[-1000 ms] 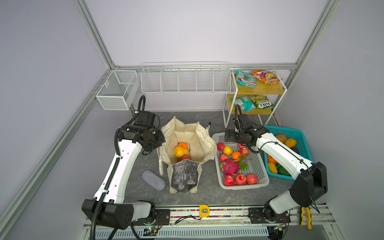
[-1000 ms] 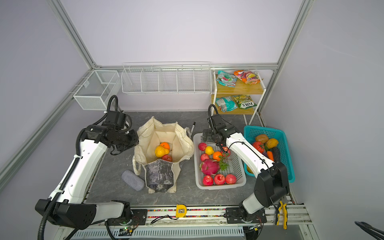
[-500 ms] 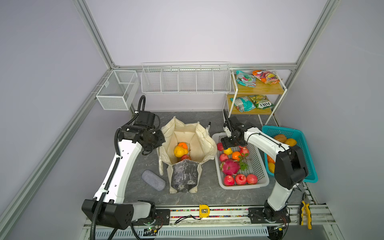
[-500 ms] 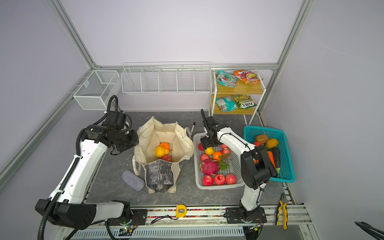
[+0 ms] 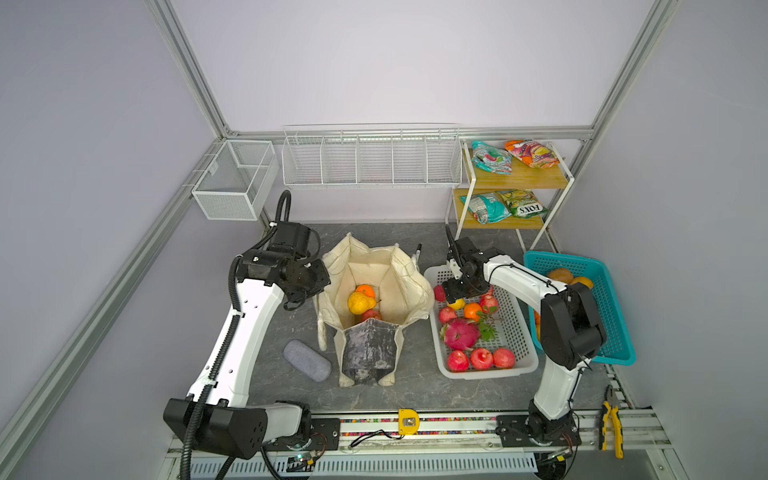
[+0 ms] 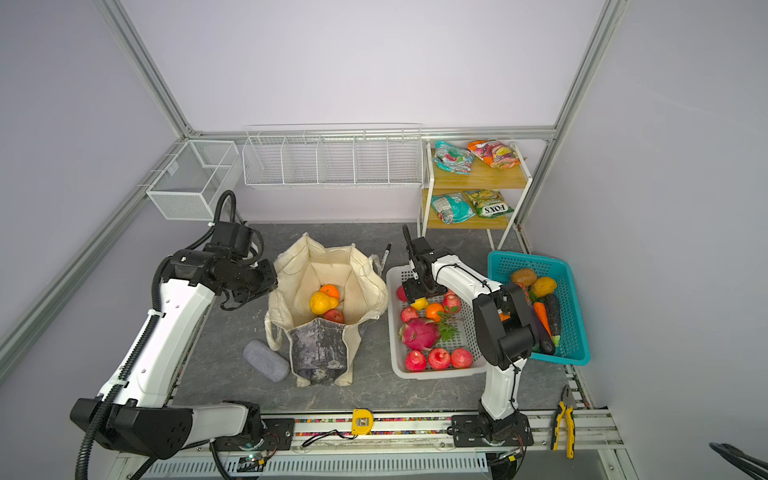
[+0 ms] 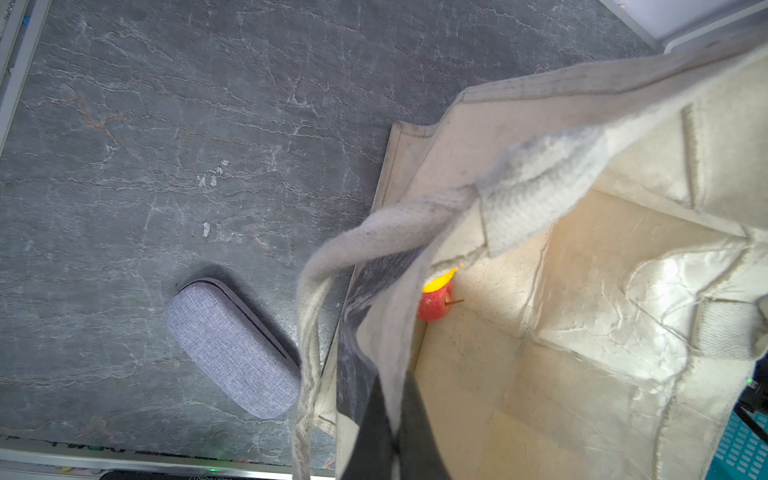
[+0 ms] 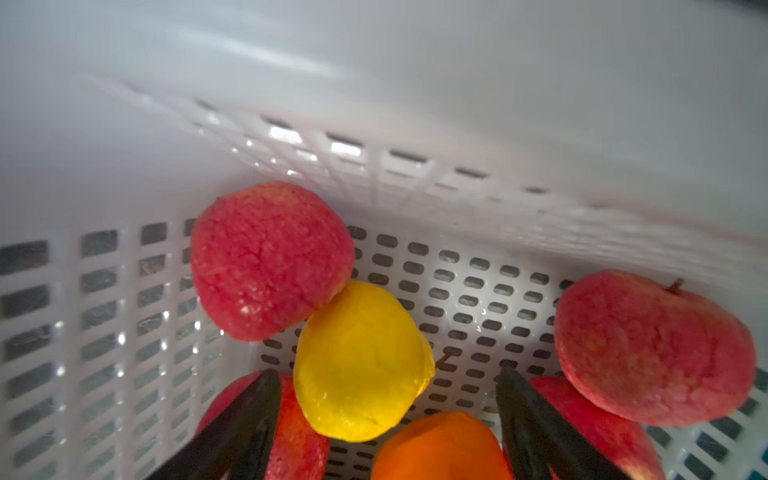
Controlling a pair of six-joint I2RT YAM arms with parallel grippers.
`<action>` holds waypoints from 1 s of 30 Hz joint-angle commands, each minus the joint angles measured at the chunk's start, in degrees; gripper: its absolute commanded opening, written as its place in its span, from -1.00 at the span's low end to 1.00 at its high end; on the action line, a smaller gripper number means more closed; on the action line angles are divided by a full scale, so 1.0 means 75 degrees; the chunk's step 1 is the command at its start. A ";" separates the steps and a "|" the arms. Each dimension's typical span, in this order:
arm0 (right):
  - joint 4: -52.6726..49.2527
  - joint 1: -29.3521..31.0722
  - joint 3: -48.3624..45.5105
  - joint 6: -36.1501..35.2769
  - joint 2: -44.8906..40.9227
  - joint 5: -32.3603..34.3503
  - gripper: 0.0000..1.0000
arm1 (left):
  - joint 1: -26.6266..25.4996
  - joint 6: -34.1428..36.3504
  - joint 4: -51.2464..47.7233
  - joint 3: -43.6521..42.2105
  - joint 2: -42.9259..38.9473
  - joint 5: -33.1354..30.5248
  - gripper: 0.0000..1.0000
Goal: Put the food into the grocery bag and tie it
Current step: 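Lower the right gripper onto the lemon in the white basket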
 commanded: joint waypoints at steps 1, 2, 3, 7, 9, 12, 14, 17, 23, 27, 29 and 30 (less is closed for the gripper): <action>0.0008 -0.0054 -0.0106 0.0034 0.0090 -0.0199 0.67 | -0.0022 0.0073 -0.0111 -0.0048 0.0003 -0.0035 -1.00; -0.0012 -0.0057 -0.0100 0.0022 0.0123 -0.0205 0.67 | -0.0022 0.0073 -0.0123 -0.0051 0.0005 -0.0034 -1.00; -0.0057 -0.0066 -0.0079 0.0021 0.0176 -0.0186 0.67 | -0.0022 0.0085 -0.0123 -0.0053 0.0003 -0.0042 -1.00; -0.0252 -0.0100 0.0090 0.0004 0.0371 -0.0181 0.67 | -0.0022 0.0106 -0.0123 -0.0053 0.0006 -0.0057 -1.00; -0.0253 -0.0113 0.0113 -0.0001 0.0417 -0.0226 0.66 | -0.0022 0.0114 -0.0135 -0.0038 0.0019 -0.0057 -1.00; -0.0253 -0.0115 0.0180 0.0010 0.0499 -0.0327 0.61 | -0.0022 0.0164 -0.0167 0.0009 0.0013 -0.0087 -1.00; -0.0276 -0.0115 0.0238 0.0051 0.0580 -0.0378 0.59 | -0.0022 0.0207 -0.0203 0.0067 0.0046 -0.0115 -1.00; -0.0288 -0.0115 0.0294 0.0110 0.0671 -0.0436 0.55 | -0.0022 0.0249 -0.0250 0.0143 0.0086 -0.0149 -1.00; -0.0312 -0.0115 0.0283 0.0189 0.0795 -0.0452 0.57 | -0.0022 0.0273 -0.0263 0.0108 0.0055 -0.0191 -1.00; -0.0291 -0.0114 0.0274 0.0248 0.0766 -0.0440 0.67 | -0.0022 0.0258 -0.0229 0.0015 0.0007 -0.0188 -1.00; -0.0276 -0.0112 0.0241 0.0269 0.0740 -0.0428 0.71 | -0.0022 0.0249 -0.0217 -0.0021 -0.0012 -0.0175 -1.00; -0.0276 -0.0115 0.0241 0.0269 0.0722 -0.0445 0.71 | -0.0022 0.0238 -0.0205 -0.0028 -0.0012 -0.0170 -1.00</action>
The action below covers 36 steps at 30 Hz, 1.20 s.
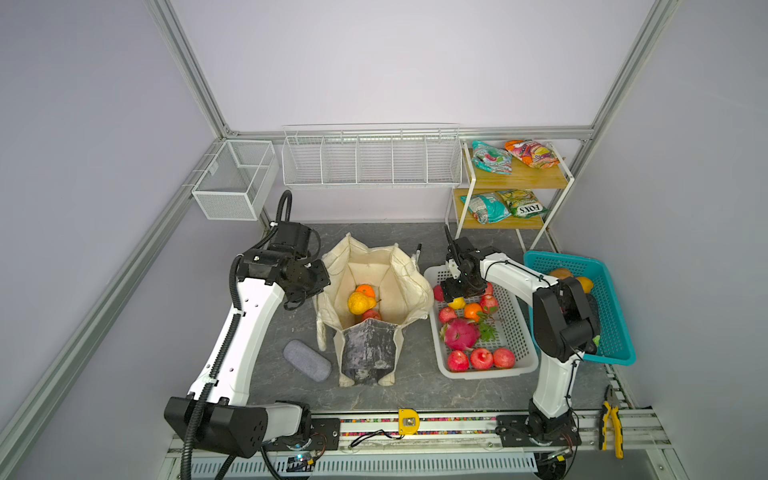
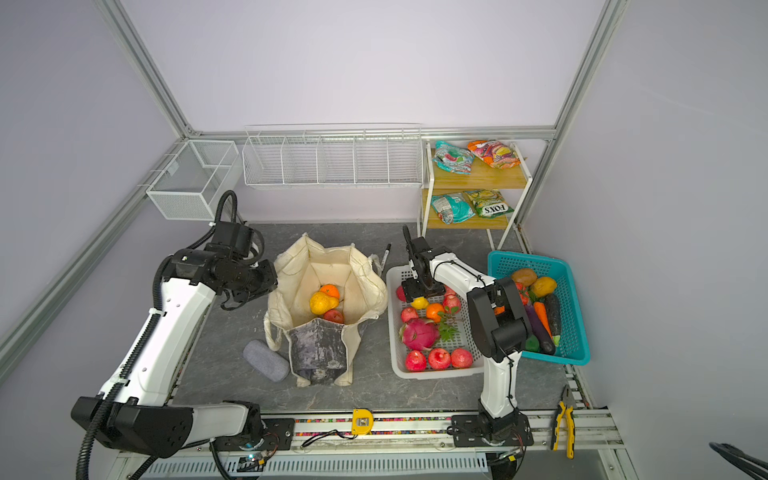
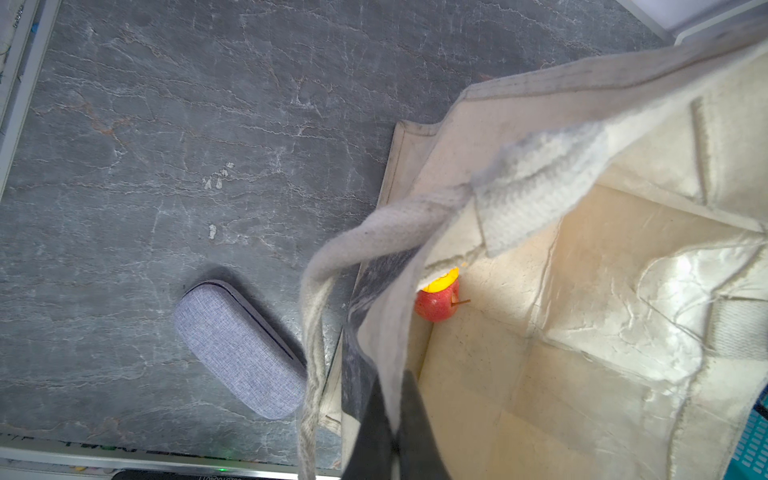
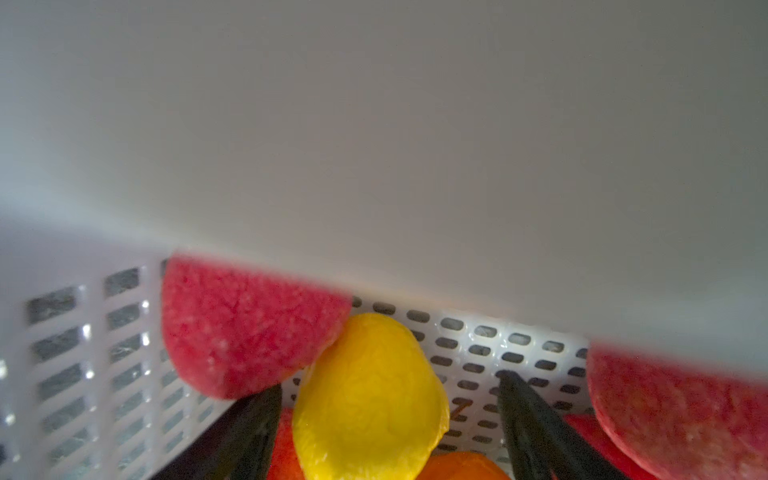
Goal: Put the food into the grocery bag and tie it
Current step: 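Lower the right gripper onto the lemon in the white basket, then close the right gripper on the lemon and lift it out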
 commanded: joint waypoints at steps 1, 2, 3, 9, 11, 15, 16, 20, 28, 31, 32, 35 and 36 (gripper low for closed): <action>-0.0259 -0.0007 -0.0046 0.0096 0.0234 -0.0196 0.70 | -0.0021 0.0083 -0.0154 -0.0053 -0.0056 -0.0098 -1.00; -0.0279 -0.0006 -0.0047 0.0080 0.0225 -0.0235 0.68 | -0.0022 0.0072 -0.0144 -0.0054 -0.0062 -0.0104 -1.00; -0.0304 -0.0013 -0.0039 0.0082 0.0243 -0.0266 0.66 | -0.0022 0.0062 -0.0133 -0.0068 -0.0057 -0.0099 -1.00; -0.0472 -0.0041 -0.0058 0.0122 0.0262 -0.0371 0.52 | -0.0022 0.0036 -0.0108 -0.0103 -0.0090 -0.0088 -1.00; -0.0525 -0.0077 -0.0072 0.0134 0.0250 -0.0408 0.46 | -0.0022 0.0036 -0.0108 -0.0102 -0.0094 -0.0087 -1.00; -0.0621 -0.0133 -0.0073 0.0120 0.0221 -0.0432 0.35 | -0.0022 0.0033 -0.0109 -0.0097 -0.0104 -0.0098 -1.00; -0.0653 -0.0146 -0.0053 0.0116 0.0206 -0.0438 0.32 | -0.0022 0.0036 -0.0108 -0.0101 -0.0113 -0.0098 -1.00; -0.0763 -0.0178 -0.0064 0.0045 0.0119 -0.0450 0.21 | -0.0022 0.0036 -0.0098 -0.0124 -0.0146 -0.0113 -1.00; -0.0935 -0.0220 -0.0077 -0.0001 -0.0083 -0.0485 0.02 | -0.0022 0.0024 -0.0041 -0.0172 -0.0171 -0.0111 -1.00; -0.0992 -0.0230 -0.0013 0.0021 -0.0187 -0.0485 -0.01 | -0.0022 0.0013 -0.0027 -0.0195 -0.0193 -0.0117 -1.00; -0.1019 -0.0230 0.0029 0.0038 -0.0223 -0.0485 -0.02 | -0.0022 0.0007 -0.0015 -0.0213 -0.0198 -0.0112 -1.00; -0.1082 -0.0237 0.0166 0.0062 -0.0323 -0.0491 -0.03 | -0.0022 -0.0010 0.0008 -0.0260 -0.0228 -0.0099 -1.00; -0.1089 -0.0258 0.0196 0.0078 -0.0347 -0.0506 -0.03 | -0.0022 -0.0020 0.0020 -0.0272 -0.0229 -0.0089 -1.00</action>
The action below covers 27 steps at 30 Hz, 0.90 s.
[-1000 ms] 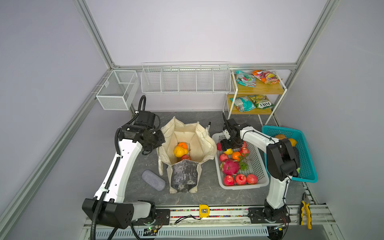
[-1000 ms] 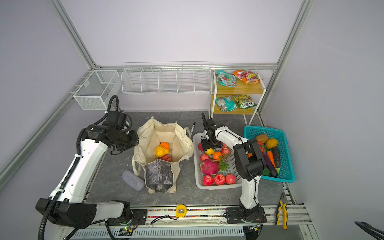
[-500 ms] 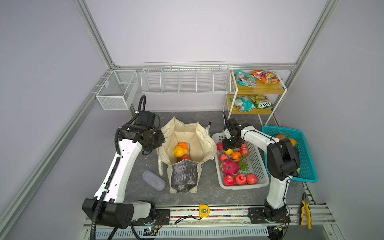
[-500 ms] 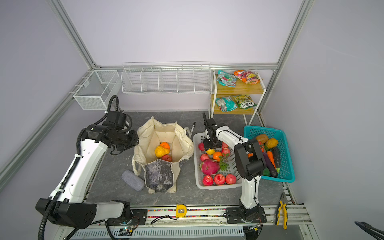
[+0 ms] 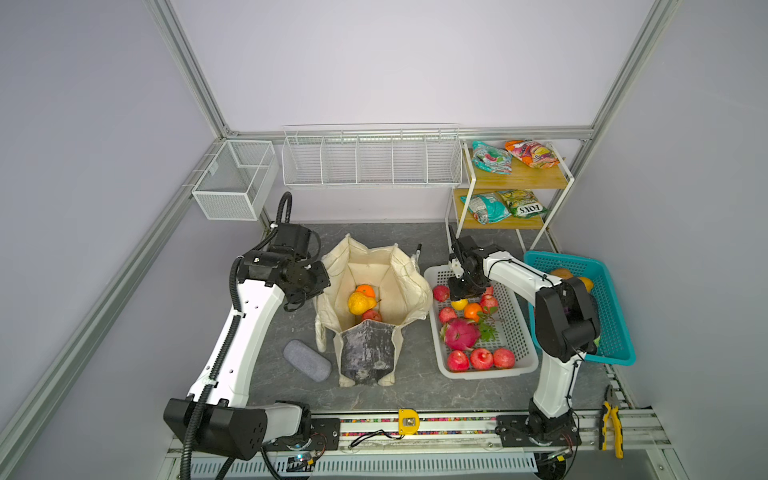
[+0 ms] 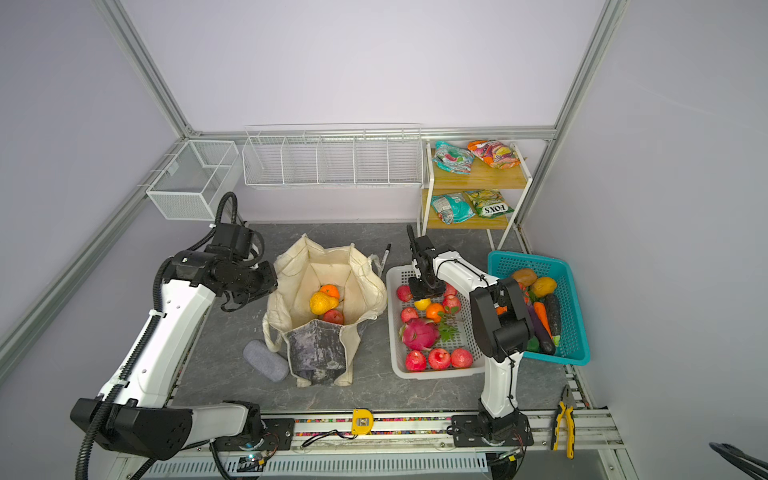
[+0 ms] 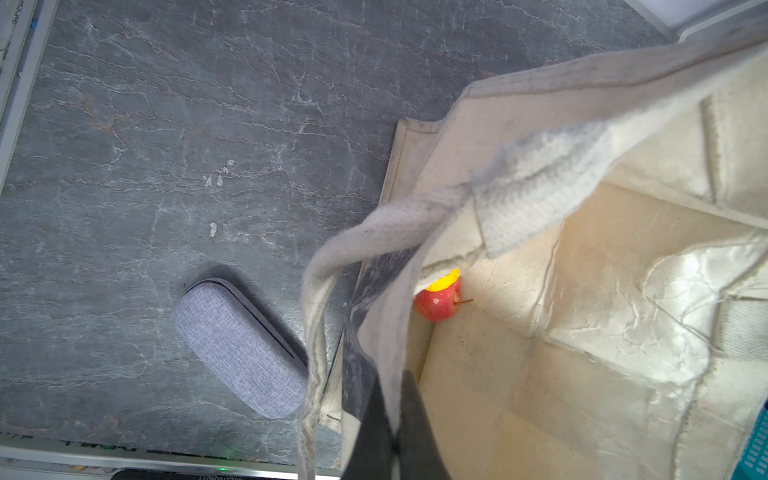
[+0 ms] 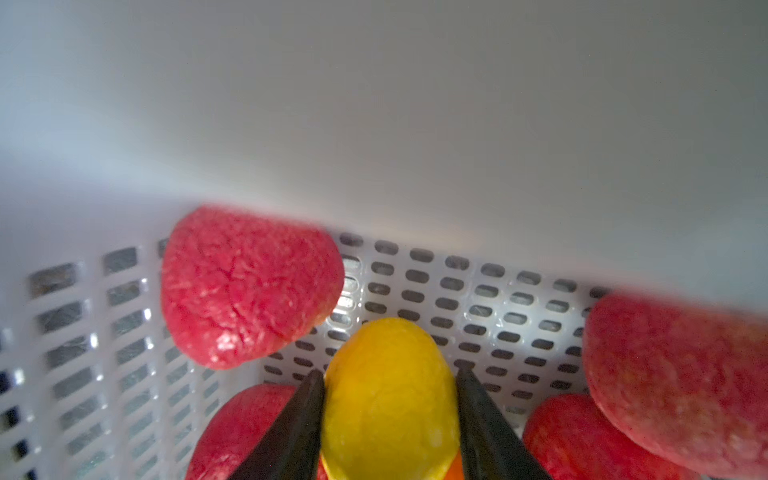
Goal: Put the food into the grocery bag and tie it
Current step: 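Close the right gripper on the lemon and lift it out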
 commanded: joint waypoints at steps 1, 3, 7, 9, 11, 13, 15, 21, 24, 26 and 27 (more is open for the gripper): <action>-0.0670 -0.0064 0.0142 0.0047 -0.0277 -0.0217 -0.04 | -0.0022 -0.0017 -0.0027 -0.0129 -0.0151 -0.0081 -1.00; -0.0703 -0.0079 0.0226 0.0079 -0.0295 -0.0264 -0.05 | -0.0022 -0.0030 -0.0003 -0.0147 -0.0148 -0.0069 -1.00; -0.0740 -0.0104 0.0383 0.0154 -0.0336 -0.0314 -0.05 | -0.0022 -0.0030 0.0016 -0.0172 -0.0157 -0.0084 -1.00; -0.0715 -0.0115 0.0403 0.0162 -0.0315 -0.0329 -0.05 | -0.0022 -0.0036 0.0032 -0.0199 -0.0160 -0.0075 -1.00; -0.0704 -0.0125 0.0367 0.0173 -0.0239 -0.0373 -0.05 | -0.0022 -0.0052 0.0055 -0.0223 -0.0176 -0.0058 -1.00; -0.0681 -0.0120 0.0332 0.0216 -0.0173 -0.0406 -0.05 | -0.0022 -0.0064 0.0056 -0.0227 -0.0174 -0.0057 -1.00; -0.0631 -0.0121 0.0330 0.0259 -0.0178 -0.0398 -0.05 | -0.0022 -0.0064 0.0056 -0.0234 -0.0182 -0.0066 -1.00; -0.0777 -0.0136 0.0782 0.0266 -0.0277 -0.0303 -0.06 | -0.0022 -0.0040 0.0044 -0.0199 -0.0141 -0.0069 -1.00; -0.1066 -0.0180 0.1168 0.0306 -0.0380 -0.0313 -0.05 | -0.0022 -0.0051 0.0068 -0.0177 -0.0096 -0.0058 -1.00; -0.1230 -0.0206 0.1514 0.0365 -0.0463 -0.0341 -0.06 | -0.0022 -0.0040 0.0079 -0.0164 -0.0059 -0.0046 -1.00; -0.1303 -0.0216 0.1671 0.0394 -0.0508 -0.0343 -0.06 | -0.0022 -0.0040 0.0079 -0.0153 -0.0040 -0.0046 -1.00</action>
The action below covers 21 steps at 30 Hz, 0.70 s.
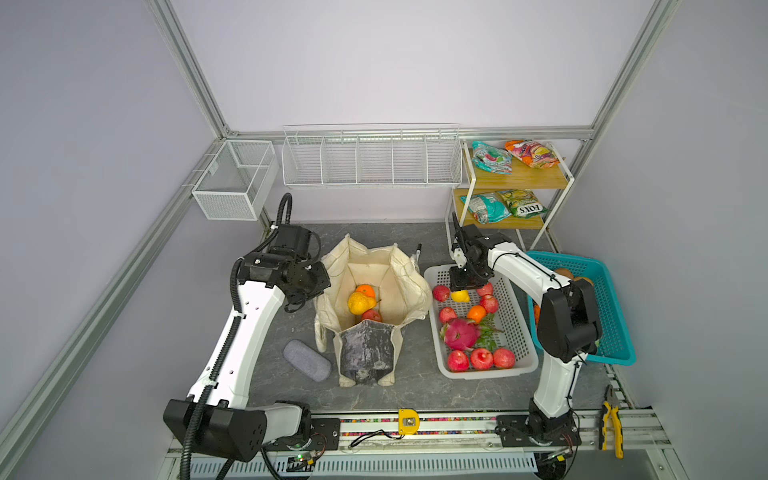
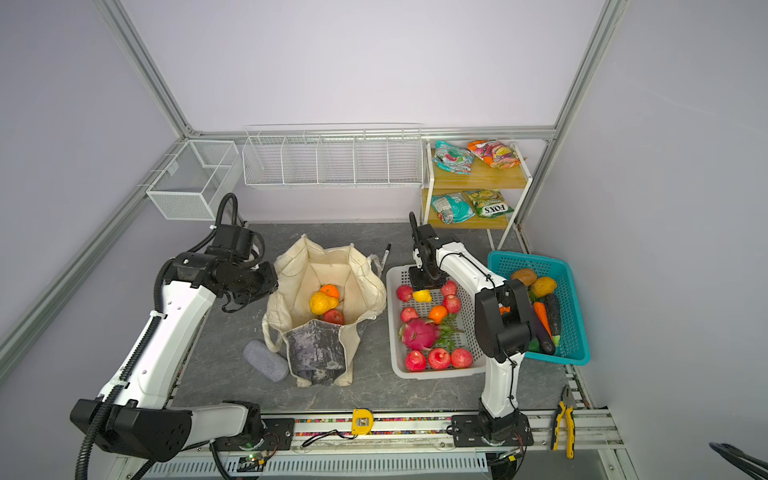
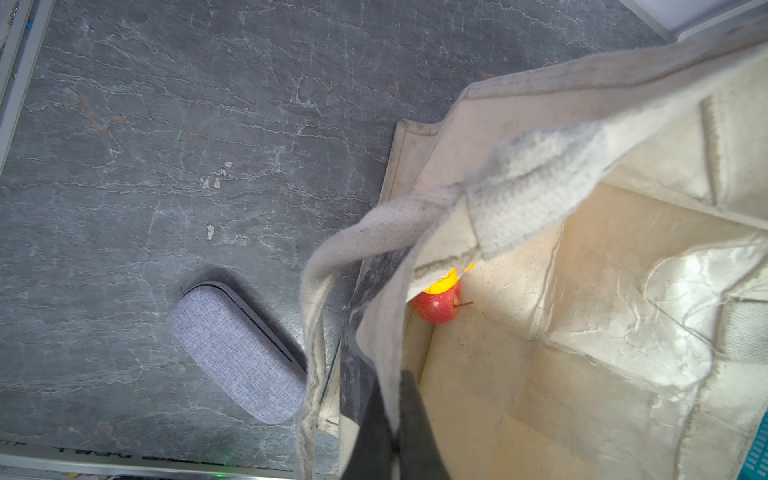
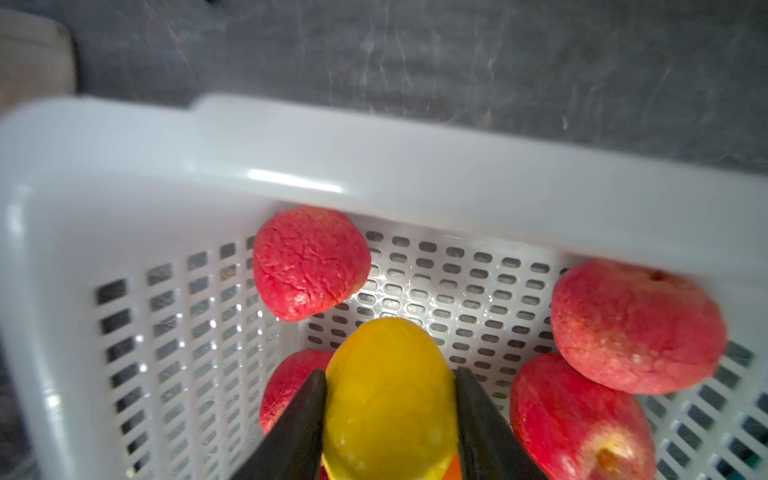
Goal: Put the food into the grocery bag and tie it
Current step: 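Close the right gripper on the lemon and lift it out, then carry the lemon with the right gripper over the tote bag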
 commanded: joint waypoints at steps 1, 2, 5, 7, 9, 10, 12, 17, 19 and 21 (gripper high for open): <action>-0.0497 -0.0100 0.0578 0.0149 -0.0487 -0.0064 -0.06 | -0.0022 -0.0026 -0.0081 0.0008 0.0018 -0.0049 -1.00; -0.0614 -0.0098 0.0807 0.0174 -0.0532 -0.0076 -0.06 | -0.0022 -0.0025 -0.0086 0.0028 0.0034 -0.0049 -1.00; -0.0984 -0.0110 0.1608 0.0176 -0.0629 -0.0139 -0.05 | -0.0021 -0.0025 -0.0053 0.0043 0.0071 -0.0038 -1.00; -0.1303 -0.0116 0.2337 0.0238 -0.0690 -0.0241 -0.05 | -0.0021 -0.0031 -0.0040 0.0031 0.0112 -0.0028 -1.00; -0.1481 -0.0100 0.2954 0.0398 -0.0783 -0.0427 -0.05 | -0.0022 -0.0025 -0.0017 0.0049 0.0159 0.0009 -1.00; -0.1555 -0.0094 0.3278 0.0520 -0.0837 -0.0541 -0.05 | -0.0022 -0.0014 -0.0005 0.0077 0.0195 0.0027 -1.00; -0.1575 0.0030 0.3798 0.0765 -0.0953 -0.0786 -0.06 | -0.0022 -0.0003 -0.0005 0.0147 0.0260 0.0045 -1.00; -0.1140 0.1056 0.4577 0.1213 -0.1141 -0.1004 -0.08 | -0.0022 0.0068 -0.0050 0.0364 0.0422 0.0089 -1.00; -0.0867 0.1687 0.4745 0.1387 -0.1045 -0.1093 -0.08 | -0.0022 0.0078 -0.0063 0.0438 0.0482 0.0120 -1.00; -0.0617 0.2248 0.4789 0.1591 -0.0865 -0.1315 -0.08 | -0.0022 0.0059 -0.0063 0.0476 0.0486 0.0127 -1.00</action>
